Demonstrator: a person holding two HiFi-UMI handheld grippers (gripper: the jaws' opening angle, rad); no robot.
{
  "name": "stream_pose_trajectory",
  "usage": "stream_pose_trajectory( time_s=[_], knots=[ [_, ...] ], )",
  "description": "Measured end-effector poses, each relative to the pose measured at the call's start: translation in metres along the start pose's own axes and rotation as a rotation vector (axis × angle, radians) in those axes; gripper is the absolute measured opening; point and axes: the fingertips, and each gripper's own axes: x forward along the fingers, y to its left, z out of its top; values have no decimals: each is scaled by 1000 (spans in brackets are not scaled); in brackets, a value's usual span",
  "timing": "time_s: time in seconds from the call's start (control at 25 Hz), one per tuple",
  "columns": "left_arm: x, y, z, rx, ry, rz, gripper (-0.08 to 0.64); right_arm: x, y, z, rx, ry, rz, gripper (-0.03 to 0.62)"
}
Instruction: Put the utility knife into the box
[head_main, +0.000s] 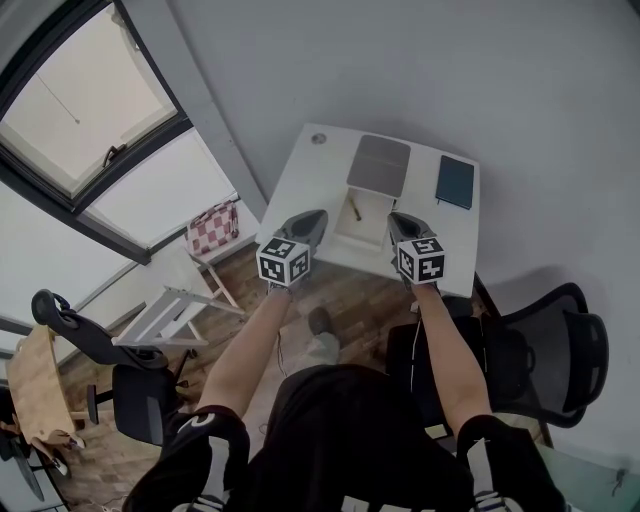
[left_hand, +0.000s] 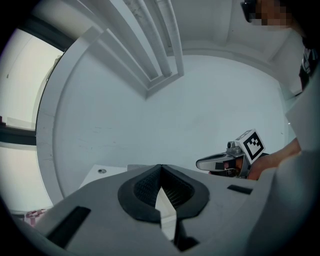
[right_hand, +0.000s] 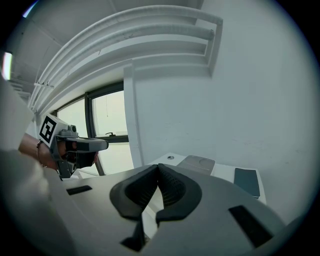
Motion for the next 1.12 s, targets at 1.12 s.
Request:
stream_pose_trajectory(
  time_s=[1.12],
  knots=[
    [-41, -22, -9, 38, 4, -17, 26, -37, 36, -13, -2, 12, 0, 15]
  ],
)
